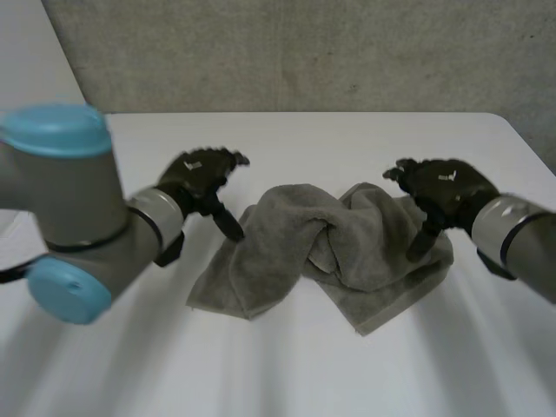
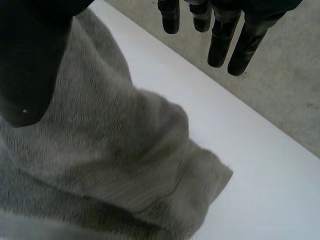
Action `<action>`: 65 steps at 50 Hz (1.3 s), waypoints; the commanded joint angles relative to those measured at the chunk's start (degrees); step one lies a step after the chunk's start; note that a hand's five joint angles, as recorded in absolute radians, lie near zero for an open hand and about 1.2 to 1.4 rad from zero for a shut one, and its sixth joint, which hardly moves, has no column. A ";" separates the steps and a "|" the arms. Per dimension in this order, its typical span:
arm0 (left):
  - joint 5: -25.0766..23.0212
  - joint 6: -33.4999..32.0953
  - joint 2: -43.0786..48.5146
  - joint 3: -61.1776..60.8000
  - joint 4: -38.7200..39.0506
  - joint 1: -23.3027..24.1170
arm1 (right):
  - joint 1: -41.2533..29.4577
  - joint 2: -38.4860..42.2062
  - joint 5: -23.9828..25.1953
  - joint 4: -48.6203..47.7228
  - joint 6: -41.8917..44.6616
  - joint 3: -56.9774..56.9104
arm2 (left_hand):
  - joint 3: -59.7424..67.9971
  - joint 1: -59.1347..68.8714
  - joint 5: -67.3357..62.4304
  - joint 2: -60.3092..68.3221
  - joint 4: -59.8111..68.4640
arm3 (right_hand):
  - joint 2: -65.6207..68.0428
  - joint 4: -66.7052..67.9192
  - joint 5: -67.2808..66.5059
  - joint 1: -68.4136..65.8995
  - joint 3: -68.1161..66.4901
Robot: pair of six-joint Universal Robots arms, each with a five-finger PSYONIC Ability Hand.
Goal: Fold the towel.
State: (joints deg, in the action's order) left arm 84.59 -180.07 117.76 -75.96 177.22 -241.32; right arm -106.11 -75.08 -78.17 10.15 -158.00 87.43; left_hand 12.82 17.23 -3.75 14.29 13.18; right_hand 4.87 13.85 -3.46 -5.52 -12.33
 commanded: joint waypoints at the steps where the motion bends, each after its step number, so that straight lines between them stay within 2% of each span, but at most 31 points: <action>1: 7.00 -0.81 6.25 -1.38 5.86 3.67 | 0.37 0.20 -2.86 -14.98 -1.87 10.75 | -2.82 -1.97 -1.51 0.97 -3.18 | 1.18 -3.85 3.46 -0.53 2.33; 3: 9.62 -0.90 7.83 -2.08 9.36 4.46 | -0.15 0.55 -3.91 -19.96 -2.39 13.63 | -2.82 0.55 -4.02 3.48 -3.18 | 2.69 -3.85 3.46 -2.04 2.33; 12: 11.04 -2.74 11.79 -1.65 13.59 5.25 | -0.59 10.48 -4.62 -25.97 -2.40 12.15 | -2.82 6.95 -10.43 9.88 -3.18 | 6.22 -3.85 2.36 -5.57 2.33; 14: 11.04 -4.06 12.58 -1.30 13.85 5.95 | -0.77 12.85 -4.88 -25.79 -2.48 9.79 | -2.82 24.84 -28.32 27.78 -3.18 | 16.25 -3.85 -7.67 -15.60 2.33; 15: 11.04 -4.06 12.58 -1.30 13.86 5.95 | -0.77 12.85 -4.88 -25.79 -2.48 9.78 | -2.82 24.95 -28.42 27.88 -3.18 | 16.31 -3.85 -7.73 -15.66 2.33; 16: 10.95 -4.15 12.67 -1.21 13.94 6.04 | -1.12 13.38 -5.06 -25.79 -2.57 8.82 | -2.82 33.94 -37.42 36.88 -3.18 | 22.14 -3.85 -13.56 -21.49 2.33; 17: 10.95 -4.15 12.67 -1.21 13.94 6.04 | -1.73 13.82 -4.97 -25.79 -2.83 8.03 | -2.82 34.03 -37.51 36.97 -3.18 | 28.86 -3.85 -20.28 -28.21 2.33; 18: 10.86 -4.15 12.67 -1.21 13.86 6.13 | -1.74 13.82 -4.97 -25.79 -2.84 8.02 | -2.82 43.86 -47.33 46.79 -3.18 | 28.93 -3.85 -20.34 -28.28 2.33; 19: 10.78 -4.15 12.67 -1.21 13.86 6.21 | -2.26 14.60 -4.80 -25.79 -3.27 7.15 | -2.82 51.12 -54.59 54.05 -3.18 | 37.09 -3.85 -28.51 -36.44 2.33; 20: 10.78 -4.15 12.67 -1.21 13.86 6.21 | -2.26 14.61 -4.79 -25.79 -3.27 7.14 | -2.82 51.19 -54.67 54.12 -3.18 | 37.17 -3.85 -28.59 -36.52 2.33; 22: 10.69 -3.97 12.58 -1.21 13.59 6.30 | -2.53 16.54 -4.62 -25.00 -5.02 5.04 | -2.82 62.73 -66.21 65.66 -3.18 | 56.06 -3.85 -47.48 -55.41 2.33; 23: 10.69 -3.97 12.58 -1.21 13.59 6.30 | -2.53 16.55 -4.62 -25.00 -5.03 5.03 | -2.82 62.77 -66.25 65.71 -3.18 | 56.18 -3.85 -47.59 -55.53 2.33; 24: 10.60 -3.97 12.32 -1.21 13.42 6.39 | -2.61 16.98 -4.36 -24.48 -6.08 4.08 | -2.82 62.77 -66.25 65.71 -3.18 | 73.67 -3.85 -65.08 -73.02 2.33; 25: 10.60 -3.89 11.80 -1.21 13.16 6.56 | -2.61 16.99 -4.18 -23.95 -6.96 3.28 | -2.82 62.77 -66.25 65.71 -3.18 | 75.11 -3.85 -66.53 -74.46 2.33; 28: 10.60 -3.71 10.91 -1.12 13.06 6.65 | -2.44 15.59 -2.61 -23.07 -7.84 2.23 | -2.82 62.77 -66.25 65.71 -3.18 | 75.13 -3.85 -66.54 -74.48 2.33; 31: 9.90 -3.71 6.08 -0.94 12.10 6.21 | -2.35 12.68 -1.19 -22.36 -7.93 1.43 | -2.82 62.77 -66.25 65.71 -3.18 | 75.13 -3.85 -66.54 -74.48 2.33; 33: 7.28 -3.71 -0.31 -0.59 9.30 5.34 | -2.18 4.81 3.09 -20.27 -9.33 -0.84 | -2.82 62.77 -66.25 65.71 -3.18 | 75.13 -3.85 -66.54 -74.48 2.33; 36: 5.50 -3.71 -3.59 -0.24 7.35 4.63 | -1.82 -0.05 6.09 -17.89 -12.66 -5.14 | -2.82 62.77 -66.25 65.71 -3.18 | 75.13 -3.85 -66.54 -74.48 2.33; 41: 0.24 -3.36 -16.57 0.20 0.25 3.05 | -1.56 -3.83 8.91 -13.50 -18.37 -12.17 | -2.82 62.77 -66.25 65.71 -3.18 | 75.13 -3.85 -66.54 -74.48 2.33; 49: -1.62 -3.71 -26.69 -0.59 -3.10 2.35 | -1.56 -7.89 11.72 -6.38 -19.54 -16.15 | -2.82 62.77 -66.25 65.71 -3.18 | 75.13 -3.85 -66.54 -74.48 2.33; 55: -1.88 -3.97 -28.82 -1.38 -5.39 1.56 | -1.56 -9.29 13.31 -0.75 -17.78 -14.75 | -2.82 62.77 -66.25 65.71 -3.18 | 75.13 -3.85 -66.54 -74.48 2.33; 61: -4.34 -3.97 -27.94 -2.88 -5.48 -3.01 | -1.12 -8.33 13.84 0.14 -14.96 -13.78 | -2.82 62.77 -66.25 65.71 -3.18 | 75.13 -3.85 -66.54 -74.48 2.33; 63: -5.40 -3.97 -27.32 -3.23 -5.48 -4.60 | 0.28 -5.10 13.84 0.57 -12.78 -13.86 | -2.82 62.77 -66.25 65.71 -3.18 | 75.13 -3.85 -66.54 -74.48 2.33; 65: -7.76 -3.97 -21.73 -3.84 -5.39 -5.47 | 0.72 -2.12 13.84 1.19 -11.46 -14.56 | -2.82 62.77 -66.25 65.71 -3.18 | 75.13 -3.85 -66.54 -74.48 2.33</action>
State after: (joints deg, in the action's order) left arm 80.47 -184.05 89.53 -78.62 171.59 -243.55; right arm -107.07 -83.11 -64.39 10.48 -173.33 73.31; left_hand 12.82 74.58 -67.00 77.43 13.18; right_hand 76.16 13.85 -65.43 -73.41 -12.33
